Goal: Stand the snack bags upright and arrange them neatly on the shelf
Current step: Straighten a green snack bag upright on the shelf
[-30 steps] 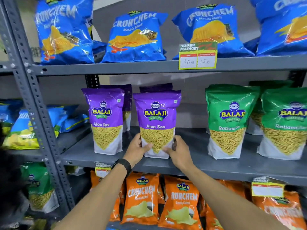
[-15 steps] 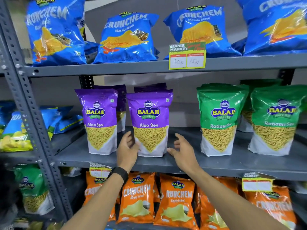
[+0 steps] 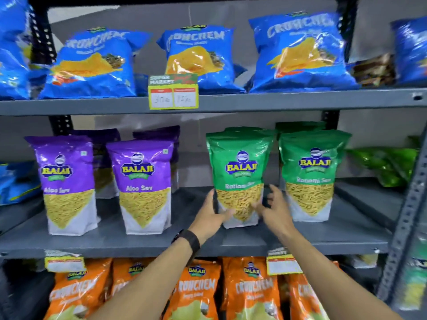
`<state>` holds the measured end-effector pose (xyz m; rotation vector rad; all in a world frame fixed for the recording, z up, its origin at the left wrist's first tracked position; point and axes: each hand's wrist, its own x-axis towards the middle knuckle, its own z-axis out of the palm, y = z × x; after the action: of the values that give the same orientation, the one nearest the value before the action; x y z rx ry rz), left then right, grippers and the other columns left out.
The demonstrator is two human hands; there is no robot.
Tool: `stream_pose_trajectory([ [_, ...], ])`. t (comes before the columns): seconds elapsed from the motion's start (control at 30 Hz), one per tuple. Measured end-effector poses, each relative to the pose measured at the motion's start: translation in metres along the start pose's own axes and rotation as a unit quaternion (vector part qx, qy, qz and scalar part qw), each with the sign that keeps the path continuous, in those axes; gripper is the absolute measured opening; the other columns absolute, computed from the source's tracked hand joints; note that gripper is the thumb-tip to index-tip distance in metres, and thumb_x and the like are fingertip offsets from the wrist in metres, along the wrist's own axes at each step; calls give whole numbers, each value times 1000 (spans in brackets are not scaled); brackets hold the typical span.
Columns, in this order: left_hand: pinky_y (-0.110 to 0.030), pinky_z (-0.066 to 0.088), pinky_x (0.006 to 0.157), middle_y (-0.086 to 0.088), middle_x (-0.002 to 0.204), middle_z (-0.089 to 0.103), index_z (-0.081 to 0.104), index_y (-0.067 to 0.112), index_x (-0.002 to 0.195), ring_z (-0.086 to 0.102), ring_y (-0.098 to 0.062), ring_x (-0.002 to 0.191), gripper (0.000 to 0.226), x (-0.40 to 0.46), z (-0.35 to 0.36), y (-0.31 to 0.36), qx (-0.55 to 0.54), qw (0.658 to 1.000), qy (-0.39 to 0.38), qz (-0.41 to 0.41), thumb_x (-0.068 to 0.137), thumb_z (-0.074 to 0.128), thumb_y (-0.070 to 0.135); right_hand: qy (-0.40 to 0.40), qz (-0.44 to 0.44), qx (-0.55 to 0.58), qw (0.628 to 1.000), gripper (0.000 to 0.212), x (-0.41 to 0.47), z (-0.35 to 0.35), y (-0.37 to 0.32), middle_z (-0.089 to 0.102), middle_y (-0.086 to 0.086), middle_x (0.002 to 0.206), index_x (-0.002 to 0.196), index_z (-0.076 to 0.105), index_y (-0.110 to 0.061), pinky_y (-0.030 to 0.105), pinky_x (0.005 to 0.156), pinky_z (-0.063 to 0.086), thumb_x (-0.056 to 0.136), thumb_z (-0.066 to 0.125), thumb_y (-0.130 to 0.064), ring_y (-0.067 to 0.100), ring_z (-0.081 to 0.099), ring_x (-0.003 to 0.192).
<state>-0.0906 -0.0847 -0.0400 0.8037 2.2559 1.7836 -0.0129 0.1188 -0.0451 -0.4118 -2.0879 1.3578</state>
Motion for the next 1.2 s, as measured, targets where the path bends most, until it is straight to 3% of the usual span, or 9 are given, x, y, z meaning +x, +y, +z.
stream_pose_trajectory([
  [0.1, -49, 44, 119, 14, 139, 65, 50, 41, 137, 59, -9, 133, 74, 9, 9, -5, 17, 1000, -6, 23, 70, 82, 45, -87, 10, 10, 996, 70, 6, -5, 10, 60, 3, 139, 146, 41, -26, 51, 104, 50, 88, 78, -35, 29, 59, 128],
  [0.27, -49, 45, 118, 13, 138, 67, 54, 40, 135, 60, -11, 133, 70, 11, 24, -1, 18, 999, 11, 46, 71, 83, 40, -92, -13, 20, 995, 45, 9, -19, 21, 64, -1, 106, 125, 51, -24, 44, 90, 51, 88, 78, -21, 30, 64, 106],
  [0.47, -47, 49, 115, 12, 135, 70, 59, 49, 122, 64, -11, 129, 58, 6, 46, 1, 9, 998, 26, 48, 72, 84, 37, -70, -23, 18, 997, 45, 5, -35, 27, 70, 4, 114, 127, 55, -23, 45, 92, 56, 88, 77, -17, 28, 68, 103],
  [0.77, -46, 48, 116, 11, 140, 67, 53, 34, 142, 62, -11, 132, 65, -2, 51, 5, 7, 999, 34, 28, 85, 80, 18, -73, -60, 11, 995, 45, -7, -42, 20, 70, -9, 114, 128, 54, -29, 43, 97, 56, 90, 74, -15, 15, 68, 105],
  [0.87, -36, 52, 109, 9, 140, 65, 52, 31, 143, 61, -11, 129, 64, -20, 63, 22, -9, 989, 146, 34, 89, 69, 2, -16, -77, -38, 996, 56, -12, -60, 17, 65, -7, 105, 143, 51, -21, 31, 82, 54, 92, 73, -23, 11, 66, 93],
  [0.93, -28, 56, 94, 2, 128, 67, 61, 23, 130, 64, -13, 115, 53, -36, 77, 39, 8, 956, 283, 75, 86, 57, -7, 61, -92, -57, 992, 47, -17, -80, 17, 68, -5, 99, 139, 56, -19, 33, 78, 54, 95, 69, -25, 10, 65, 88],
  [1.0, -19, 55, 79, 0, 111, 67, 66, 20, 114, 64, -9, 97, 46, -47, 96, 55, 21, 937, 322, 132, 84, 50, -11, 141, -114, -52, 982, 33, -18, -102, 21, 69, -6, 91, 128, 62, -19, 41, 80, 56, 96, 66, -24, 14, 66, 85],
  [1.1, -14, 52, 83, 7, 105, 73, 72, 24, 110, 66, -2, 95, 38, -42, 137, 76, 35, 969, 203, 138, 91, 54, -3, 223, -135, -37, 965, 29, -10, -135, 30, 64, -1, 97, 121, 60, -18, 45, 82, 54, 95, 67, -26, 21, 63, 88],
  [1.2, -25, 51, 101, -2, 145, 63, 52, 18, 149, 66, -8, 117, 52, -19, 183, 82, 31, 998, 19, 51, 99, 53, 10, 216, -89, -25, 972, 53, 8, -159, 43, 57, 11, 125, 137, 51, -12, 38, 91, 45, 91, 73, -28, 28, 59, 111],
])
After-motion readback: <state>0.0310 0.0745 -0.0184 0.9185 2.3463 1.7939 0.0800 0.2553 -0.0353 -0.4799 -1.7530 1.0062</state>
